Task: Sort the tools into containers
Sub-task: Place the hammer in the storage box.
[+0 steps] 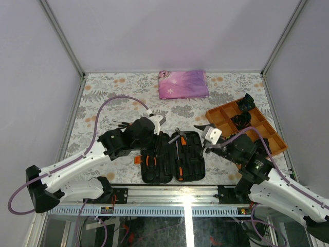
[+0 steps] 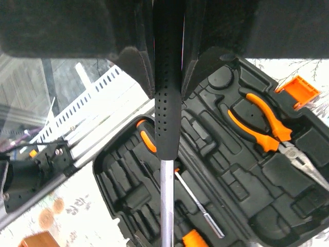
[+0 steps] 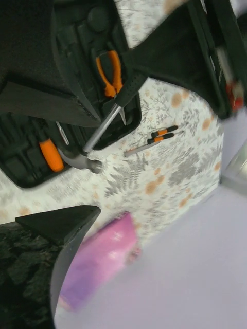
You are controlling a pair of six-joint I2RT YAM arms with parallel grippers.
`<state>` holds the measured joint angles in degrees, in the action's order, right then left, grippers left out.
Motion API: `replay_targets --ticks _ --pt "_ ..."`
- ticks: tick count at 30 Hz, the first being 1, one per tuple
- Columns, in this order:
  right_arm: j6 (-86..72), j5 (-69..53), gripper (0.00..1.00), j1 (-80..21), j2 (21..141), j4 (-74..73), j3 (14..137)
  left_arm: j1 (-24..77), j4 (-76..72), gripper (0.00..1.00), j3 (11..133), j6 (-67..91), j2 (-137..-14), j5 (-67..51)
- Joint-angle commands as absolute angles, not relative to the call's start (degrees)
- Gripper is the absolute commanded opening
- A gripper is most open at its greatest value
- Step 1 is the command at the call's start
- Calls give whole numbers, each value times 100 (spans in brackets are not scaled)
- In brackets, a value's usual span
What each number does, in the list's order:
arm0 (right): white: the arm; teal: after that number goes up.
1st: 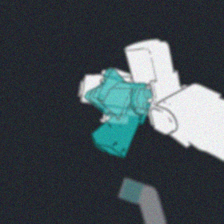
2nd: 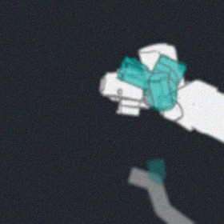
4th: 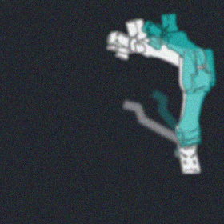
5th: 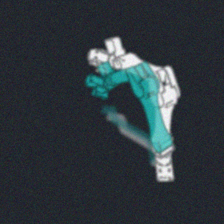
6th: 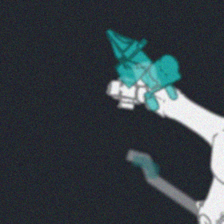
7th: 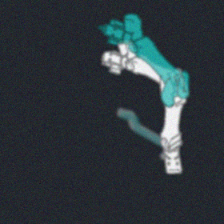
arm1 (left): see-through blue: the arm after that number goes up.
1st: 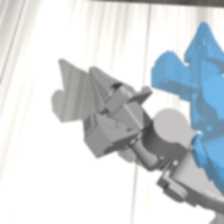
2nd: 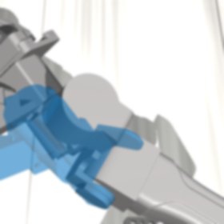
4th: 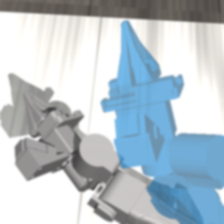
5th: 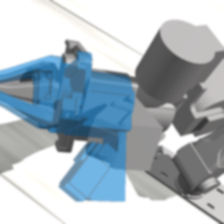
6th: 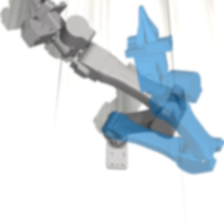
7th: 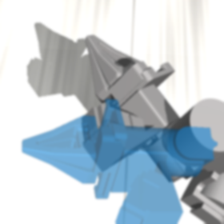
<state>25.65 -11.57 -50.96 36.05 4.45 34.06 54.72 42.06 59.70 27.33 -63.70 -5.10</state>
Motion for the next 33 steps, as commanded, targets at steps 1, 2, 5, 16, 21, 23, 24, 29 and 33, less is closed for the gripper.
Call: replay_targets --ticks 1,2,5,16,21,23,24,29,33 --pt "-504 925 69 -5080 3440 1093 3215 5462 3814 0 5822 3442 -6154 321" --pt "-798 1176 68 -5083 3448 758 3243 5462 3799 0 5743 3603 -6119 436" --pt "-1621 1656 68 -5080 3569 91 3334 5465 3712 0 5494 4152 -5959 779" --pt "-2697 1809 66 -5088 4050 -323 3015 5596 3081 0 4285 6392 -5361 1575" --pt "-2831 1813 66 -5084 4045 -158 2892 5633 2700 0 4063 6825 -5407 1709" --pt "-2855 1835 66 -5081 4055 -211 2897 5657 2558 0 3998 6939 -5448 1697" --pt "-2867 1854 66 -5082 4048 -243 2899 5664 2527 0 3986 7002 -5481 1708" --pt "-2923 1901 66 -5086 4029 -294 2803 5793 2451 0 3987 7197 -5657 1768" --pt "-2953 1947 66 -5089 4008 -336 2749 5978 2602 0 3956 7452 -5689 1939"
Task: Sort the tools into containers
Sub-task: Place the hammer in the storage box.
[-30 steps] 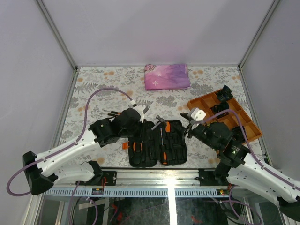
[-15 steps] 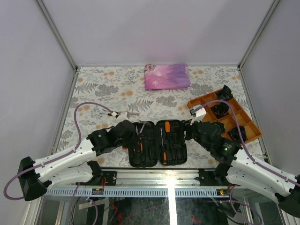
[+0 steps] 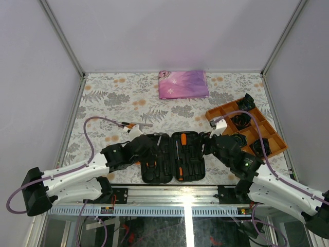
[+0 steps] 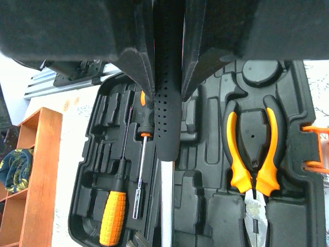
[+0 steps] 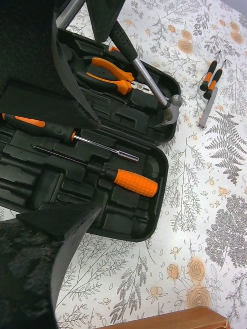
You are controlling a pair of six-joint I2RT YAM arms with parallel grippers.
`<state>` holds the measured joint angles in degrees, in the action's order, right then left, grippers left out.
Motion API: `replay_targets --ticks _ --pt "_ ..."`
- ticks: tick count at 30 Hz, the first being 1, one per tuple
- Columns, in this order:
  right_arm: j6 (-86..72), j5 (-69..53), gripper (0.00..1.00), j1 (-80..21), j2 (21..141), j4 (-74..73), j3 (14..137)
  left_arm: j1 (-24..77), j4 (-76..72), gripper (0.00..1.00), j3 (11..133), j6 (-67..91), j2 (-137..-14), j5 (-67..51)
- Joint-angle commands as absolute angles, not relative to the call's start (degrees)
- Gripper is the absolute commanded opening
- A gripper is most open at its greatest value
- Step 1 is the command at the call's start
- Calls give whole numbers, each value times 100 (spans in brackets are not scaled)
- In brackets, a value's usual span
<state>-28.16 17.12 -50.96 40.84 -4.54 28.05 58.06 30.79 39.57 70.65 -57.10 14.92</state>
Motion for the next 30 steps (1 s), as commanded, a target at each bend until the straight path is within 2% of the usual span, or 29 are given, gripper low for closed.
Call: replay_targets --ticks 1,15,24,30 --pt "-2953 1947 66 -5087 4016 -335 2739 6009 2643 0 3940 7519 -5694 1976" --pt "-3000 1862 66 -5083 4156 -310 2733 6074 2630 1 3747 7778 -6103 2198" --pt "-3078 1824 66 -5087 4281 -284 2734 6082 2161 16 3646 7721 -6419 1966" --pt "-3105 1838 66 -5088 4294 -318 2708 6081 2092 39 3626 7655 -6475 1890"
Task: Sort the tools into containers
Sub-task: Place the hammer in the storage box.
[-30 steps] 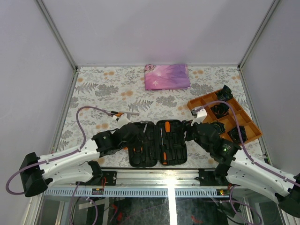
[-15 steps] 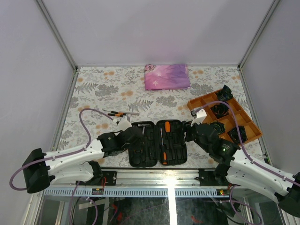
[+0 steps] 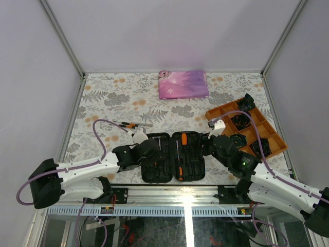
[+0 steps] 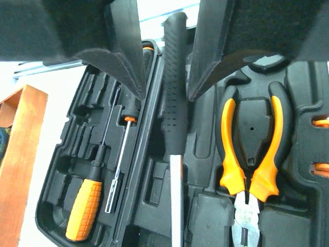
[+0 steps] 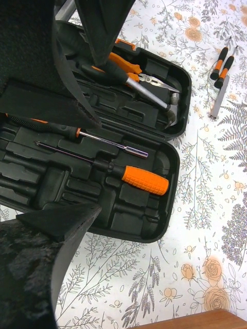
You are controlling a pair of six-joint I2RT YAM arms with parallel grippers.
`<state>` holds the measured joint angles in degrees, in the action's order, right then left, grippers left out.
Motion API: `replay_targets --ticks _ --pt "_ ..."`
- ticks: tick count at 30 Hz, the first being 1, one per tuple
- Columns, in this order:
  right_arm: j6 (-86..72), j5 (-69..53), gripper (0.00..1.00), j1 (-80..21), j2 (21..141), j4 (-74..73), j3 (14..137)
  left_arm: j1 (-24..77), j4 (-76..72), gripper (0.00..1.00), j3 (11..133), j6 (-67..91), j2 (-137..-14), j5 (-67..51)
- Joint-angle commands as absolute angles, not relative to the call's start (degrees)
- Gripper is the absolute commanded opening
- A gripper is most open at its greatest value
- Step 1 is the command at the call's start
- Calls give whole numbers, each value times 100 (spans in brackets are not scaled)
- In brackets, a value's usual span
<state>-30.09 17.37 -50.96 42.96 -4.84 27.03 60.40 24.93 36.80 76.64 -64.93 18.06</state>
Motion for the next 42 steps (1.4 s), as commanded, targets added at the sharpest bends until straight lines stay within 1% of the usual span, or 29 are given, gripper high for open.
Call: replay_targets --ticks 1,5,11,15,19,24,27,29,32,34,42 --pt "-3106 1840 67 -5089 4290 -319 2703 6082 2092 41 3617 7635 -6435 1890" --pt "-3143 1858 67 -5084 4321 -328 2676 6081 2290 49 3672 7532 -6303 1945" --pt "-3172 1870 69 -5083 4342 -433 2704 6072 3117 53 3962 7229 -5855 2485" --pt "-3147 1734 70 -5083 4389 -527 2743 5894 3498 56 4129 6656 -5543 2831" --pt "-3139 1411 68 -5082 4582 -713 2890 5199 3335 56 3919 5996 -5392 2273" --pt "-4091 2421 59 -5079 5286 -2136 3459 4475 2951 54 3465 5450 -5444 1575" --pt "-4341 2567 58 -5046 5659 -2442 3489 4236 2765 54 3279 5252 -5566 1333" --pt "-4381 2432 56 -4937 5799 -2434 3431 4138 2615 54 3170 5142 -5641 1183" --pt "-4320 2035 48 -4636 5913 -2288 3281 4067 2430 54 3051 5038 -5752 1001" --pt "-4248 1860 46 -4495 5940 -2249 3240 4053 2336 53 2981 4992 -5833 914" --pt "-4076 1136 46 -4360 6047 -2190 3165 4044 2039 52 2770 4957 -6052 633"
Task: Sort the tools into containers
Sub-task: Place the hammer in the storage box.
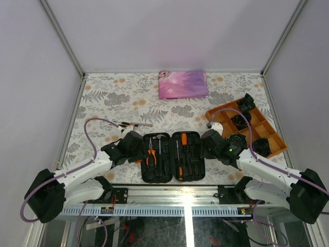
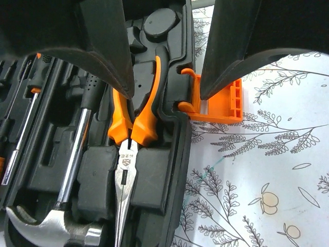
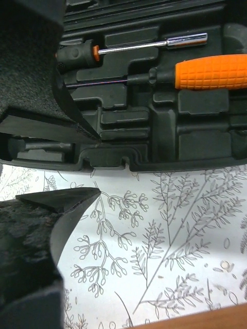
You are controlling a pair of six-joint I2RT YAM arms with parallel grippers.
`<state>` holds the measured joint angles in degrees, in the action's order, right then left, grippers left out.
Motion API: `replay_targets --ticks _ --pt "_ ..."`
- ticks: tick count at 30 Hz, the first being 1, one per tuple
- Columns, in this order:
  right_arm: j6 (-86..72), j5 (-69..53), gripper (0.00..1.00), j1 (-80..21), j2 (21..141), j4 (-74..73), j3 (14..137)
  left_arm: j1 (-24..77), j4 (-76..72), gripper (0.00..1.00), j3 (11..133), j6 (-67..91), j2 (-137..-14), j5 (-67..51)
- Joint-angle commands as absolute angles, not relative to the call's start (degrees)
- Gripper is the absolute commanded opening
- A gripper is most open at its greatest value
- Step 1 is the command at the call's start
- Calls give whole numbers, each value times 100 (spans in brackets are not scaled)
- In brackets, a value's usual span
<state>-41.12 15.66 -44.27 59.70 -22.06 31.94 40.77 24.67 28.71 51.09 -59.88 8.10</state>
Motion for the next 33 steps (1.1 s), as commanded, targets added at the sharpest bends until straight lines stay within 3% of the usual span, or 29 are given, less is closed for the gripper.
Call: replay_targets --ticks 1,12,24,33 --pt "-4077 1081 46 -4362 6071 -2222 3157 4045 2038 52 2762 4957 -6054 634" --pt "-4003 1390 39 -4363 6692 -2506 3235 4045 2038 49 2684 5003 -6057 564" --pt "-3020 1793 36 -3962 7496 -1861 3820 4376 1741 41 2367 5422 -5784 35" --pt "-2187 2061 56 -3841 7678 -1985 4619 5174 1965 43 2415 5924 -5686 392"
